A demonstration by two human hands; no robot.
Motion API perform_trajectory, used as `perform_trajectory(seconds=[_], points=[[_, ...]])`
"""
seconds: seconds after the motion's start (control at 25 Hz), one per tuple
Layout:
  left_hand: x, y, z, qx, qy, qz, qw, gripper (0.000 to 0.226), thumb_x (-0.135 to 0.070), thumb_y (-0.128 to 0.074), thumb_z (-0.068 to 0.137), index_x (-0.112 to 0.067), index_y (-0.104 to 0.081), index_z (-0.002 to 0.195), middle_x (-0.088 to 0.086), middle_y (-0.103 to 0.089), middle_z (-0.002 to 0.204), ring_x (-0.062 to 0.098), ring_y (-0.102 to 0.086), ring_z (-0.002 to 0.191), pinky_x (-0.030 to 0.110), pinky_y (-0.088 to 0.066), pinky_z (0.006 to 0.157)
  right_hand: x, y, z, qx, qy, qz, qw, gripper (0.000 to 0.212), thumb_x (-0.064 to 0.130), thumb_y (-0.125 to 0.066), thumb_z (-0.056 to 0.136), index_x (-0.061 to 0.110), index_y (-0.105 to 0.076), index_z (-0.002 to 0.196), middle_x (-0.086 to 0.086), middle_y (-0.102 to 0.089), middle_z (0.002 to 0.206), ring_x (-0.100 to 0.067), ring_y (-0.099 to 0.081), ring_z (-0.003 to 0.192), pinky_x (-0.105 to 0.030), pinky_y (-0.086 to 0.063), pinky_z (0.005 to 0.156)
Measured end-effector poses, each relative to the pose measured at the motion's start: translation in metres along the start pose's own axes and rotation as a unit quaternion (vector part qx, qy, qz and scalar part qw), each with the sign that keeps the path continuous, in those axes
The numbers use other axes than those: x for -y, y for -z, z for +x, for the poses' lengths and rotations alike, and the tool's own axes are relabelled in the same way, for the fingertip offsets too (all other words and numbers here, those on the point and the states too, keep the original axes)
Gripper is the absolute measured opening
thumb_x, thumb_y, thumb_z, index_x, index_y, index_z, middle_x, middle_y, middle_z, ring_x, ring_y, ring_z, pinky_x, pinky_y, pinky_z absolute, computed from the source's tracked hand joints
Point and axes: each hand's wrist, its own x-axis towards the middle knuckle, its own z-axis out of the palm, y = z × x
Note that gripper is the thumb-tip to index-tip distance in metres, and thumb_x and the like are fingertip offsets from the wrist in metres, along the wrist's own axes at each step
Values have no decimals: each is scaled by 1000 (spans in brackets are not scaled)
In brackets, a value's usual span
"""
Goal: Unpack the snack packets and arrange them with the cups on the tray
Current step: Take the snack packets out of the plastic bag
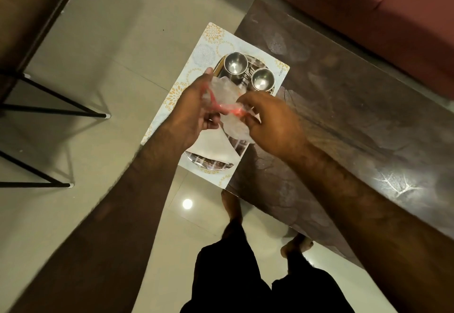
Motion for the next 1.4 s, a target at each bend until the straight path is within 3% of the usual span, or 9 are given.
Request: perform_trajectory(seconds=[0.12, 0.24, 0.48, 0.68, 0.76, 0.92, 1.08, 1.28, 1.4], points=[[0, 5, -6, 35, -41, -76, 996, 65, -59, -52, 94, -8, -57, 135, 19, -74, 100, 29, -68, 83, 41, -57, 76, -1, 15, 6, -7, -54, 72, 996, 21, 22, -62, 100, 26, -71, 119, 13, -73, 104, -13, -69, 95, -43, -60, 90], [4, -6, -13, 39, -80, 10, 996, 47, -36, -68, 89, -13, -60, 129, 12, -72, 119, 28, -71, 105, 51, -59, 93, 6, 27, 9, 15, -91, 218, 971, 28, 15, -64, 97, 23, -68, 123, 8, -77, 107, -14, -75, 101, -46, -62, 94], [3, -26, -18, 7, -175, 170, 970, 25, -12, -75, 89, -6, -60, 108, 7, -71, 105, 22, -72, 99, 41, -62, 71, 20, 32, 10, 45, -119, 273, 954, 24, 46, -59, 96, 30, -66, 112, 13, -75, 99, -7, -73, 93, -40, -63, 82], [0, -8, -14, -23, -116, 82, 990, 6, -8, -68, 85, -13, -69, 89, 7, -78, 103, 28, -74, 101, 48, -62, 82, 11, 43, 16, -64, -166, 235, 956, 27, 25, -51, 108, 12, -73, 99, -6, -76, 99, -26, -73, 96, -53, -60, 90], [-3, -2, -13, -96, -137, 72, 983, 19, -1, -61, 84, -18, -66, 80, 9, -76, 100, 24, -71, 93, 42, -57, 78, 4, 52, 15, -94, -191, 244, 946, 24, 23, -49, 107, 13, -70, 100, -5, -77, 98, -23, -75, 92, -52, -63, 85], [0, 3, -19, -161, -259, 185, 934, 34, 5, -43, 82, -21, -46, 105, 13, -71, 106, 28, -71, 93, 45, -58, 81, -1, 61, 8, -131, -183, 240, 944, 11, 16, -53, 106, 12, -63, 110, -6, -76, 97, -18, -77, 80, -41, -66, 72], [-3, 3, -32, -134, -411, 436, 789, 40, 2, -35, 74, -16, -54, 104, 3, -61, 114, 29, -64, 92, 47, -54, 75, 2, 67, 4, -178, -165, 232, 942, 9, 14, -57, 105, 13, -58, 114, -7, -73, 96, -19, -74, 78, -26, -61, 59], [-11, -12, -35, -187, -295, 485, 802, 32, -41, -45, 95, -24, -72, 102, 1, -70, 108, 24, -64, 95, 38, -51, 80, 10, 69, -4, -120, -67, 177, 974, 21, 8, -57, 100, 26, -68, 102, 20, -62, 85, 3, -59, 71, -17, -53, 66], [-22, -14, -36, -226, -227, 600, 733, 32, -31, -66, 88, -22, -67, 119, 6, -63, 118, 30, -60, 108, 45, -51, 82, 11, 72, -7, -90, -59, 94, 990, 28, 12, -55, 98, 28, -76, 109, 17, -65, 97, 1, -59, 81, -23, -53, 74]])
